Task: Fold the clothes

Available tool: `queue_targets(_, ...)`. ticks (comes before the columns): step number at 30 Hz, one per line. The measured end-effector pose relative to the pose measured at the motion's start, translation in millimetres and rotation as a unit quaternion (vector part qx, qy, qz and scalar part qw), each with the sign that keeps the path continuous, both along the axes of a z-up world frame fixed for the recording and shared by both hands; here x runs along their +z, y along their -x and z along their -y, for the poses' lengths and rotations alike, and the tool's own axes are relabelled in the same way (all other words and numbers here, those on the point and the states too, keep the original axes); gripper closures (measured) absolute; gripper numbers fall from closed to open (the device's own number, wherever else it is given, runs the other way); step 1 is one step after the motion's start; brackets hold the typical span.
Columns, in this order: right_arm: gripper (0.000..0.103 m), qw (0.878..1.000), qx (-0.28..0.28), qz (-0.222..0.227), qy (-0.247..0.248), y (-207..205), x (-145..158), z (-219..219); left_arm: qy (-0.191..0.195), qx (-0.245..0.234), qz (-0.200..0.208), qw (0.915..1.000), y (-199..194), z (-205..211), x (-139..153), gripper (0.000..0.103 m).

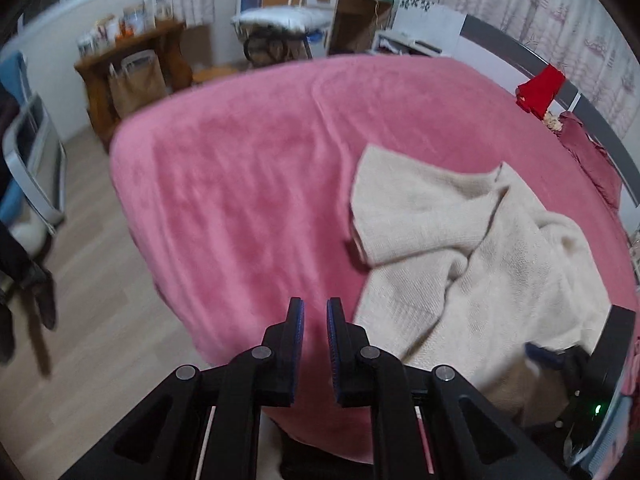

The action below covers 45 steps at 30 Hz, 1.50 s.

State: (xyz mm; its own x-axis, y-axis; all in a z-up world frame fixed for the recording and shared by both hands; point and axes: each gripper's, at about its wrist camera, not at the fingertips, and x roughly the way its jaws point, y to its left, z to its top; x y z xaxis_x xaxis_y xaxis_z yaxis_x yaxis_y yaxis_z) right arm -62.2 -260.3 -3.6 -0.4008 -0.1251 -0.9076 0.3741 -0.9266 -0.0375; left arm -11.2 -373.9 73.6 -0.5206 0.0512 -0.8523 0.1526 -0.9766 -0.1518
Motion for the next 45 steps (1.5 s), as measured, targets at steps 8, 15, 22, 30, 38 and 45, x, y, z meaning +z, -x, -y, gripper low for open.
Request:
queue_targets(8, 0.089, 0.939, -0.175, 0.031, 0.293, -12, 34, -120, -0.019, -0.035, 0.008, 0.9992, -1, -43, 0, 0.092)
queue_targets(15, 0.091, 0.888, -0.29, -0.115, 0.338, -120, 108, -278, 0.006, -0.095, -0.011, 0.9954, -7, -107, 25, 0.092)
queue_targets(22, 0.09, 0.814, -0.508, -0.178, 0.218, -291, 118, -464, 0.033, -0.161, -0.009, 0.9863, -20, -180, 25, 0.092)
queue_targets(30, 0.046, 0.732, -0.632, -0.12, 0.223, -399, 51, -503, 0.115, -0.309, 0.004, 0.9441, -37, -295, -1, 0.092)
queue_targets(38, 0.036, 0.78, -0.444, -0.117, 0.425, -336, 39, -447, 0.094, -0.415, 0.031, 0.9043, -28, -377, -12, 0.092)
queue_targets(45, 0.046, 0.728, -0.492, -0.041, 0.476, -304, -20, -439, 0.091, -0.439, -0.002, 0.8938, -12, -386, -2, 0.092)
